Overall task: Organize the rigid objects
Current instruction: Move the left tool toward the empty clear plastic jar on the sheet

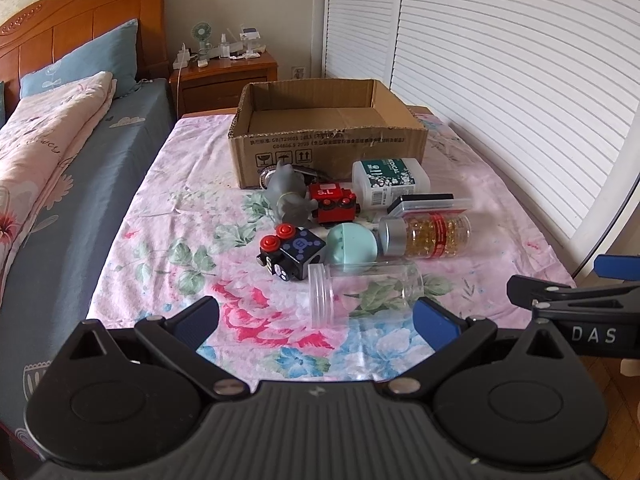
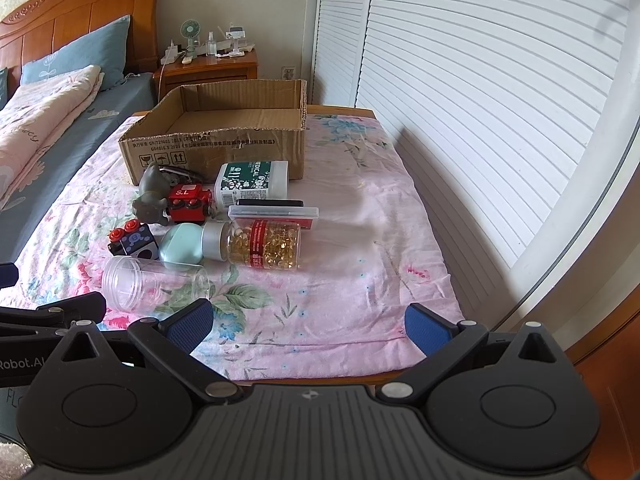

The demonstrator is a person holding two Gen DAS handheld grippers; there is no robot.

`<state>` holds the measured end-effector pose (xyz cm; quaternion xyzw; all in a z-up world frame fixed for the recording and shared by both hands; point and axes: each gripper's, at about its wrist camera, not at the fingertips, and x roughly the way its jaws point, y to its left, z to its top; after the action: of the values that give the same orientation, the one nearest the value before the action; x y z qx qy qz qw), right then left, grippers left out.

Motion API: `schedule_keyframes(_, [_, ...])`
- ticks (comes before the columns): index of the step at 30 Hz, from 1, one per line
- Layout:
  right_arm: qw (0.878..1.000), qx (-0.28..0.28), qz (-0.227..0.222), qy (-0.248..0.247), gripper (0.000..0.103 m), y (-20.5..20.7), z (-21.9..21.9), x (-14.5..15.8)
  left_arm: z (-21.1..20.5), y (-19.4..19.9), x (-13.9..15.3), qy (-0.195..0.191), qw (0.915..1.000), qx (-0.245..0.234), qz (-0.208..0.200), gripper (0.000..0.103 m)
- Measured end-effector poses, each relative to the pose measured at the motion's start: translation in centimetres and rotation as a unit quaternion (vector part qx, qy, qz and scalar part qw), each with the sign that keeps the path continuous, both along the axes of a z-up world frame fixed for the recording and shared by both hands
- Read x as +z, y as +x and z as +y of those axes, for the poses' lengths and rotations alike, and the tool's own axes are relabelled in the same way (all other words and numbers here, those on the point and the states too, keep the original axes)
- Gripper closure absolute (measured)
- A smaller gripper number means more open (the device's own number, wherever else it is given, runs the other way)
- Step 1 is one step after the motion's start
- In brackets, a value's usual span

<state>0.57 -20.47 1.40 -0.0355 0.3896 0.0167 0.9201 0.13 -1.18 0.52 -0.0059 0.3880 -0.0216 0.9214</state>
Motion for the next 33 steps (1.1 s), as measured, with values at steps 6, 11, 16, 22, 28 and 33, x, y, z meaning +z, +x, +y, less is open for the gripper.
schedule_keyframes(6, [1.000, 0.000, -0.001, 0.005, 0.000, 0.3, -0.4, 0.0, -0.5, 0.4, 0.1, 0.001, 0.9999, -0.011, -0.002, 0.001])
schedule_keyframes(11, [1.000, 0.002, -0.003, 0.009, 0.000, 0.7, -0.7, -0.2, -0.6, 1.0, 0.0, 0.005, 0.9996, -0.027, -0.005, 0.001])
schedule_keyframes(16, [1.000, 0.003, -0.001, 0.019, 0.000, 1.4, -1.5, -0.7, -1.0, 2.1, -0.6, 0.015, 0.9989, -0.044, -0.001, 0.001])
schedule_keyframes(22, [0.999, 0.004, -0.004, 0.035, 0.000, 2.1, -3.0, -1.8, -1.1, 3.9, -1.8, 0.002, 0.9977, -0.064, 0.021, 0.001])
schedule_keyframes(28, [0.999, -0.004, 0.010, 0.039, 0.000, 2.8, -4.2, -3.2, -2.2, 6.1, -2.7, 0.023, 0.9954, -0.087, 0.034, 0.001])
schedule_keyframes(33, [0.999, -0.016, 0.017, 0.049, 0.000, 3.2, -5.2, -3.9, -3.6, 7.6, -3.2, 0.025, 0.9932, -0.109, 0.035, 0.001])
